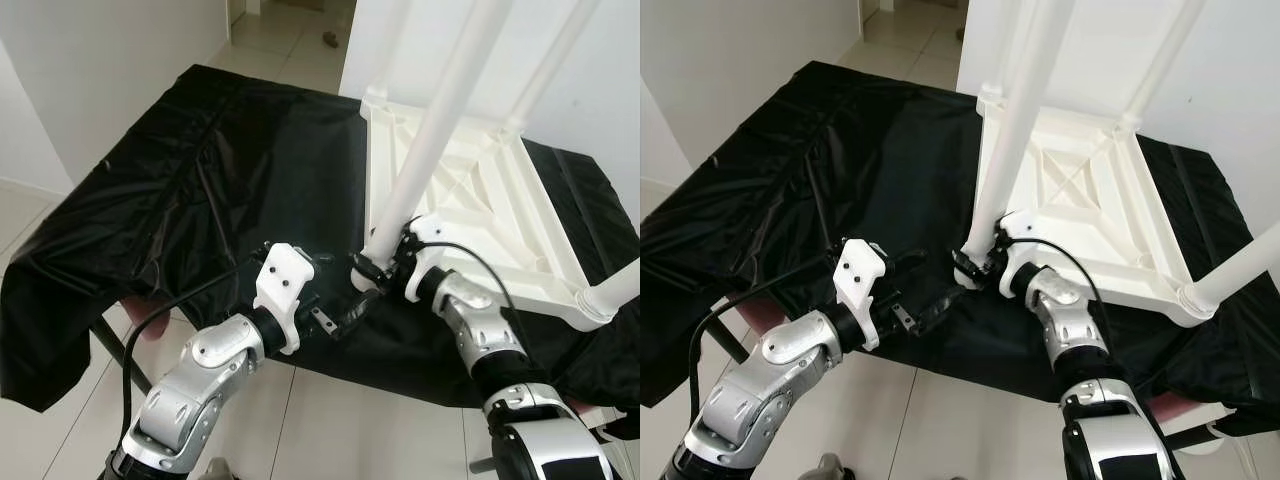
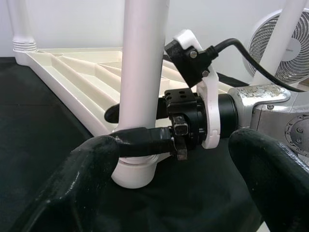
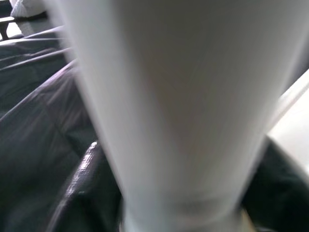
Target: Building children table
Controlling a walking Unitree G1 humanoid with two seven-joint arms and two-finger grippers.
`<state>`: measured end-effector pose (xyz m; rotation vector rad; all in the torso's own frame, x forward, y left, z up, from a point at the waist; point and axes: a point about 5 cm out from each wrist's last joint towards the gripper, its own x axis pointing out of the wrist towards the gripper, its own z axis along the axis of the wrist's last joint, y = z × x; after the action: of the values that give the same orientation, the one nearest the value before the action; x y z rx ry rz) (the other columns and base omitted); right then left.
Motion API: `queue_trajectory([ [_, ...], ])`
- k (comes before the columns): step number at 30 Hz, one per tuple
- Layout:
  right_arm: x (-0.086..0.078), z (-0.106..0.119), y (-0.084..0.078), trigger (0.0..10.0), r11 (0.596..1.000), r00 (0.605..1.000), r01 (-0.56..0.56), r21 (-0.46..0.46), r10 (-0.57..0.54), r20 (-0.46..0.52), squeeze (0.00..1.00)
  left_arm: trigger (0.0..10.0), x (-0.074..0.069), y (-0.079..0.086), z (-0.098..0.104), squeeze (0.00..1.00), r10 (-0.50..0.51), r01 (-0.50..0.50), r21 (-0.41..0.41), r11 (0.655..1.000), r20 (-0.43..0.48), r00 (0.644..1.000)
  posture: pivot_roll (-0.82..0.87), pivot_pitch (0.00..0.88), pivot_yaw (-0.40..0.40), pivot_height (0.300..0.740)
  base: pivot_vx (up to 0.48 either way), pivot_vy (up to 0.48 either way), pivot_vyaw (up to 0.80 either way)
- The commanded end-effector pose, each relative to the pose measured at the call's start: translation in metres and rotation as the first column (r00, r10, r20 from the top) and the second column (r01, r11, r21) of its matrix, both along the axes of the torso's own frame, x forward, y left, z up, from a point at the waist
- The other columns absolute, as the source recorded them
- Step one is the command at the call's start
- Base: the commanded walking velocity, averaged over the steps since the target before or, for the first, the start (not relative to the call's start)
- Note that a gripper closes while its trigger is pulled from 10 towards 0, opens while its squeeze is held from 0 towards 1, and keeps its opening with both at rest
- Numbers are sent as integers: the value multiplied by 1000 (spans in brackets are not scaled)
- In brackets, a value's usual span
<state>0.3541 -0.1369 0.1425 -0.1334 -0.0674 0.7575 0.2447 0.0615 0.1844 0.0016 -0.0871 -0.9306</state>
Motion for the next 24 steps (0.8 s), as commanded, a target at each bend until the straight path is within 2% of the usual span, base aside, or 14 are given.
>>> queue_trajectory([
  [1,-3,-11,3,0,999,999,-32,-4,32,-41,0,10000,-2,-1,-3,0,-18,19,5,1000,-11,1000,151,70,-118,740,0,0,0],
  [9,-8,-19,0,0,999,998,-31,22,32,-49,0,10000,-4,-1,-3,0,-22,22,4,1000,-17,1000,145,75,-116,740,0,0,0],
  [15,-8,-19,-9,0,996,998,46,73,-43,-49,0,10000,-5,-1,-4,0,-24,24,6,1000,-22,999,141,84,-117,740,0,0,0],
  [17,-8,-20,-14,0,987,990,135,92,-130,-50,0,10000,-5,-1,-4,0,-22,23,6,1000,-22,999,139,90,-121,740,0,0,0],
  [20,-8,-21,-15,0,982,986,166,94,-162,-51,0,10000,-6,-1,-4,0,-22,22,6,1000,-23,1000,139,90,-121,740,0,0,0],
  [22,-12,-23,-15,0,962,967,255,98,-251,-47,0,10000,-7,-2,-5,0,-21,21,4,1000,-26,999,133,100,-125,740,0,0,0],
  [24,-15,-22,-14,0,948,956,294,119,-291,-43,0,10000,-7,-2,-5,0,-21,21,3,1000,-28,999,129,102,-124,740,0,0,0],
])
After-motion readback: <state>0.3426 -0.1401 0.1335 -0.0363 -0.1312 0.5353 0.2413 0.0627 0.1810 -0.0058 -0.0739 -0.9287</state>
